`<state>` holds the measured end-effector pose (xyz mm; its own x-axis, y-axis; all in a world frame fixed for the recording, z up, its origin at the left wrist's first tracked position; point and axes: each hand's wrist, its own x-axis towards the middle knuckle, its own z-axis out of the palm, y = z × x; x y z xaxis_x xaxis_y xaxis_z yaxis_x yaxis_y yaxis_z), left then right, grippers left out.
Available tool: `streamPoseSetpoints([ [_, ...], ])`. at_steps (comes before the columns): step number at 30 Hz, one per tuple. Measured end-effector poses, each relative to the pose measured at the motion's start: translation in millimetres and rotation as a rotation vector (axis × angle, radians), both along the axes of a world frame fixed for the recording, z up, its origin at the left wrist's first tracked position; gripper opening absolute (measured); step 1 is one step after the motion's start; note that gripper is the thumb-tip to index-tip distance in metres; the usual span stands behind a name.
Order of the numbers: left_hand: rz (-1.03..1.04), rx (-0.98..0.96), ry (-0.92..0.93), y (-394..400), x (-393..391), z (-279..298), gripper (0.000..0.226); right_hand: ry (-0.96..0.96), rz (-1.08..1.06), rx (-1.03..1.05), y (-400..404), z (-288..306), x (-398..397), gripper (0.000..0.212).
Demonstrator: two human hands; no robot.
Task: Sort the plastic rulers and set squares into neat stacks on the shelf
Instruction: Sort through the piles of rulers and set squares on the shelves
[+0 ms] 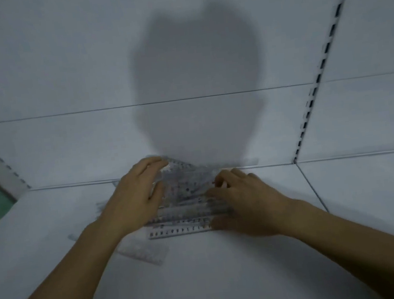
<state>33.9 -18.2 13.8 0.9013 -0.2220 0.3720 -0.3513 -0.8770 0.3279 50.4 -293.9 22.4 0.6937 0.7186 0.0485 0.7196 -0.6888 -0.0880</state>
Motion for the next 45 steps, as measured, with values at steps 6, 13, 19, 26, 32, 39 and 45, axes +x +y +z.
streamPoseSetpoints([
  [6, -0.176, -0.045, -0.034, 1.7, 14.2, -17.2, 0.044, -0.074, -0.137, 0.198, -0.2, -18.4, -17.4, 0.029],
  [13, -0.332, -0.171, -0.045, -5.8, -4.6, -18.6, 0.035, -0.176, -0.222, 0.340, 10.7, -31.2, -25.1, 0.022],
  [19, -0.323, -0.155, 0.017, -3.3, -4.3, -24.0, 0.038, -0.124, -0.289, 0.274, 26.9, -37.8, -40.4, 0.051],
  [26, -0.292, -0.175, 0.068, -0.5, -4.8, -27.5, 0.035, -0.273, -0.231, 0.433, 23.2, -43.9, -36.1, 0.028],
  [32, -0.265, -0.170, 0.053, -2.9, -5.2, -29.5, 0.036, -0.403, -0.235, 0.558, 21.1, -43.9, -38.4, 0.016],
  [39, -0.310, -0.284, -0.004, -5.9, -6.7, -23.0, 0.053, -0.515, -0.256, 0.706, 22.7, -17.9, -43.6, 0.012],
  [45, -0.334, -0.350, 0.048, -16.4, -14.5, -17.8, 0.051, -0.443, -0.129, 0.750, 44.0, -7.4, -44.1, 0.013],
])
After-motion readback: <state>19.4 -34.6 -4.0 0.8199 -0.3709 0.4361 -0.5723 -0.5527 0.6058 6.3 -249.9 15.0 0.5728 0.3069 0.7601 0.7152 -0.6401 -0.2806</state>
